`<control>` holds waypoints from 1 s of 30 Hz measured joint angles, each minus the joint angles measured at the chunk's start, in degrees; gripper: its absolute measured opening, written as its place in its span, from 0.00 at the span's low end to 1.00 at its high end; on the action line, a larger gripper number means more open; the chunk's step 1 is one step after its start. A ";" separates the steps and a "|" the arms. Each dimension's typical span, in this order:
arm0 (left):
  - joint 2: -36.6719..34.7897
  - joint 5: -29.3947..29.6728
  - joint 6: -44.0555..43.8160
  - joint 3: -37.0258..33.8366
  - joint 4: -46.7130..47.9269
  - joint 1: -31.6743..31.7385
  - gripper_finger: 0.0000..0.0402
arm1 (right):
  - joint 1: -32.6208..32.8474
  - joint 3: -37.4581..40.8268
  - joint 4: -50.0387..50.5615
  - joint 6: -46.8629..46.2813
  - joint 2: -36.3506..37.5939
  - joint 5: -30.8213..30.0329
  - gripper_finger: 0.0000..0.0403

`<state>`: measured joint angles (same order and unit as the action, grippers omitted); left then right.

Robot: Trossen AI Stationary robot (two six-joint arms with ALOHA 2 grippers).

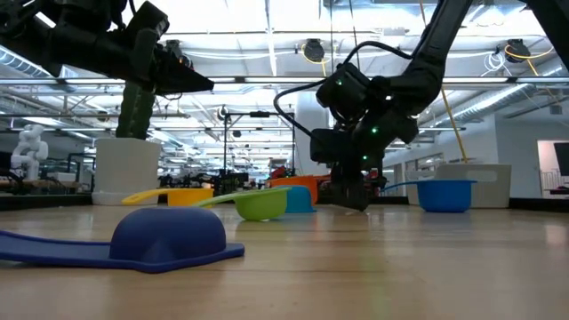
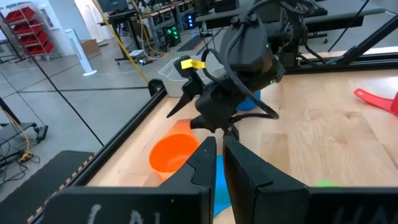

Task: Nest measuring cups in basket
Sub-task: Move the orange measuring cup to the top center of the table, then stack the blue measuring cup on top of the orange measuring cup

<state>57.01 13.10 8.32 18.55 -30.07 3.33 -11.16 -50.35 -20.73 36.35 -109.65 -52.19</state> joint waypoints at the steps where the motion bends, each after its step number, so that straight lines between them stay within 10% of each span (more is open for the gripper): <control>1: 0.00 0.00 0.00 0.00 -0.02 0.00 0.08 | -0.02 0.00 1.25 -1.38 0.56 1.32 0.37; 30: -0.02 -0.13 -0.49 0.00 0.04 3.17 0.08 | 0.03 0.09 26.22 -27.54 22.58 29.93 0.54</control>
<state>56.99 12.97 7.83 18.55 -30.02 6.50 -11.14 -50.26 5.49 8.80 -87.07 -22.26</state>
